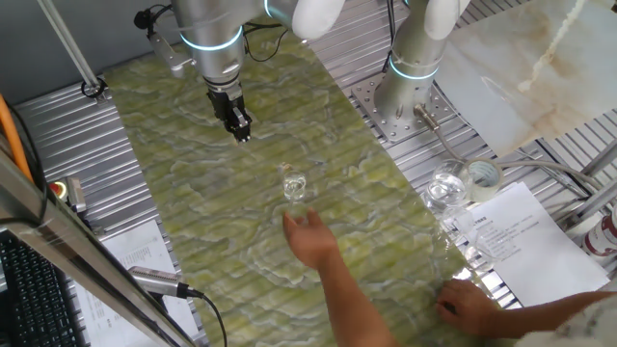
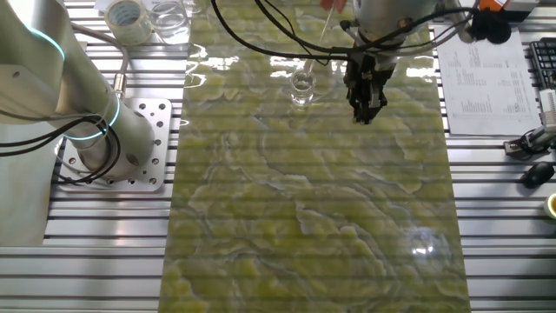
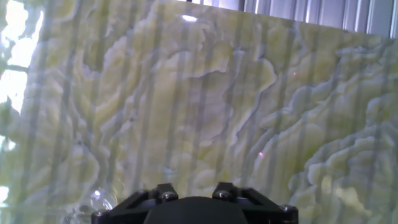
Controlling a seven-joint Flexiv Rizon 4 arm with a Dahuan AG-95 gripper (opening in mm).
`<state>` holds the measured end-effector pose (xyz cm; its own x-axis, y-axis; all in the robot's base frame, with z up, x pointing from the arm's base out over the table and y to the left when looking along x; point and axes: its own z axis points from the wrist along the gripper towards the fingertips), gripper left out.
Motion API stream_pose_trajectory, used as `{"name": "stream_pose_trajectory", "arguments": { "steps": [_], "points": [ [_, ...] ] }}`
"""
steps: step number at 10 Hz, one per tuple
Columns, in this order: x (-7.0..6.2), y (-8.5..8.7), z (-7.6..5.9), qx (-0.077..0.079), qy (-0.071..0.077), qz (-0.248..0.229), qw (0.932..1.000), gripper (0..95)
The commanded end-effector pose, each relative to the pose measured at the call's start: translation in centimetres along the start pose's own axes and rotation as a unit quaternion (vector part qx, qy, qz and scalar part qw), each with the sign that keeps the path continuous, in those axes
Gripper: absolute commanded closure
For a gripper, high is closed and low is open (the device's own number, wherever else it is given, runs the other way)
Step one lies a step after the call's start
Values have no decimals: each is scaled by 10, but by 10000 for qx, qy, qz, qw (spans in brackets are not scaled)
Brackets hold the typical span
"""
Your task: Stir the beaker with a glass rod
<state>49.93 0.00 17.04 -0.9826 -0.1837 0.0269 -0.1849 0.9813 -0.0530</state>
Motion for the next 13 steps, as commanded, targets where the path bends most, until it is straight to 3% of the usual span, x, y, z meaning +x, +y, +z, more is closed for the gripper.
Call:
{"name": "stream_pose_trajectory", "arguments": {
  "steps": [1,13],
  "points": [
    [-1,0,0,19,9,2,10000,950],
    [-1,0,0,43,6,-76,10000,950]
  ]
}}
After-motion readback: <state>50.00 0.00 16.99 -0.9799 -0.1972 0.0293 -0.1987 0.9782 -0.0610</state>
